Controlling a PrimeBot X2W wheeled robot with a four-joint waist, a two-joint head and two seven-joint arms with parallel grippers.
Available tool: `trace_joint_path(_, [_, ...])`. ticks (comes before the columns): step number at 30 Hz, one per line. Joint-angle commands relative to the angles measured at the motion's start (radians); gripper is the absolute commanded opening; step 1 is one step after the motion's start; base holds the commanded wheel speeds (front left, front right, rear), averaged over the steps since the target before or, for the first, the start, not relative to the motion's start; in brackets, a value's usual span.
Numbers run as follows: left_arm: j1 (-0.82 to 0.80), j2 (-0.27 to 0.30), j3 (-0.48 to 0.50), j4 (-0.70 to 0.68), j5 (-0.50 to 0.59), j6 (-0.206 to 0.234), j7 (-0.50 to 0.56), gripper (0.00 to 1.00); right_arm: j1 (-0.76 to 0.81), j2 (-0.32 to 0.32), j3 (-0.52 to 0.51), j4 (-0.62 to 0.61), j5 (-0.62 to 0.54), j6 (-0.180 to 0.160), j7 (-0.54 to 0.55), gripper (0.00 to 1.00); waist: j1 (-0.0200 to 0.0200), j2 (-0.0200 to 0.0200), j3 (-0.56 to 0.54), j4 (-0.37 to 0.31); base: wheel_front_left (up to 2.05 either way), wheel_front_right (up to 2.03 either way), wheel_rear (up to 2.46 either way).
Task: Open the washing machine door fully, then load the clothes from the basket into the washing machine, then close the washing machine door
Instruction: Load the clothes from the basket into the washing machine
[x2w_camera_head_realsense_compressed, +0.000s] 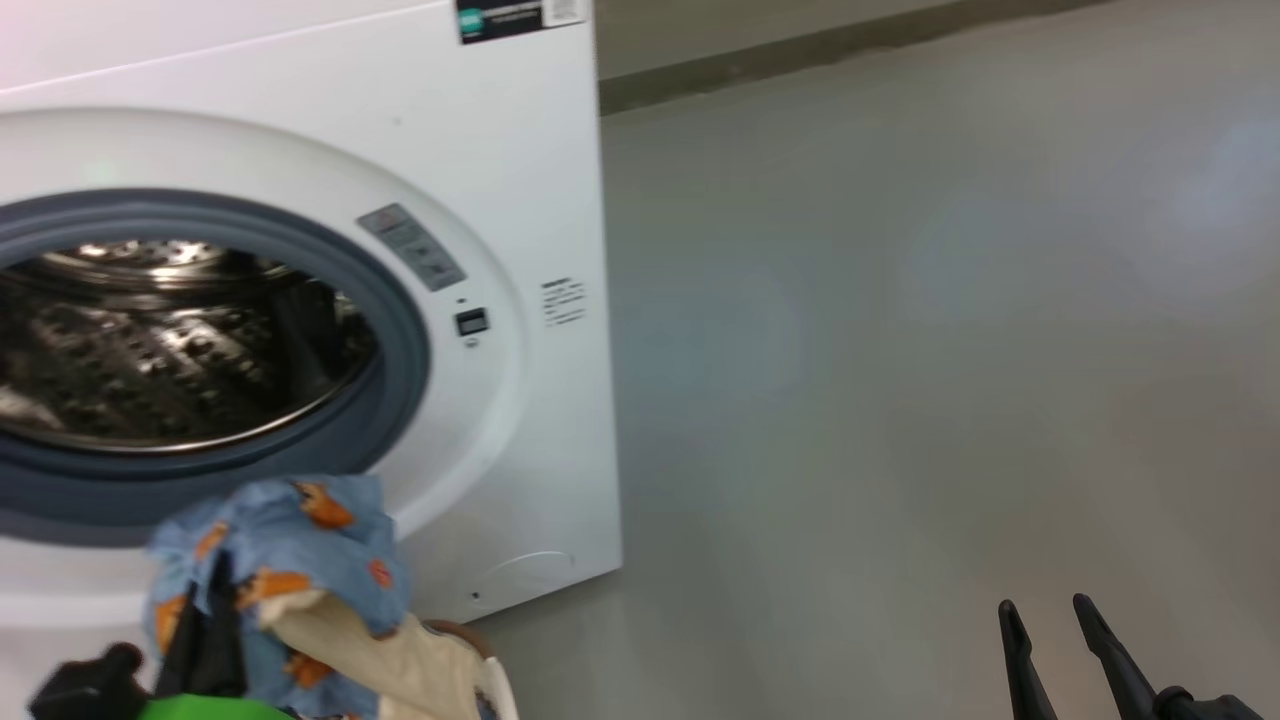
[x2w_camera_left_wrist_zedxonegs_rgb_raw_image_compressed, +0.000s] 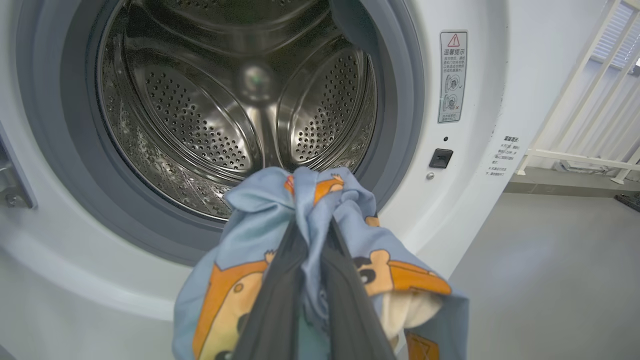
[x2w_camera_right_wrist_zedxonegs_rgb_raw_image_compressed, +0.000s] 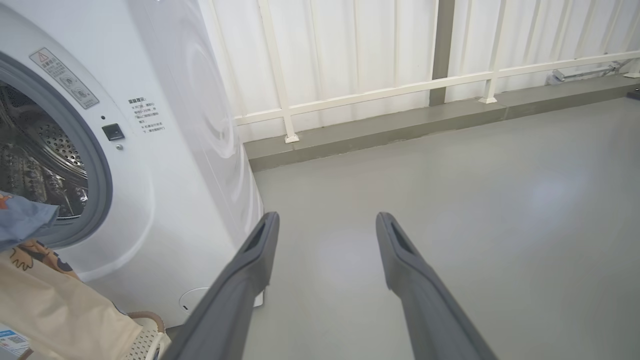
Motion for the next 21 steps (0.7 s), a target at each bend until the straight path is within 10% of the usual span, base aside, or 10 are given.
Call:
trace_joint_path(1, [-0.067,0.041,0.053,-0.007,-0.009,0.007,-0.012,0.0,-0.023,-0.014,0.027,-0.03,0.012,0.006,-0.012,1.0,0.0,0.0,0.043,-0.089,0.0,0.0,0.0])
trace_joint_path(21, [-0.424,0.324,0.175,0.278,-0.031,-0.021,-0.006,0.0,-0.037,-0.014,0.114,-0.087,0.088,0.006,-0.012,1.0,0.0,0.0,0.256,-0.213,0.0,0.0,0.0])
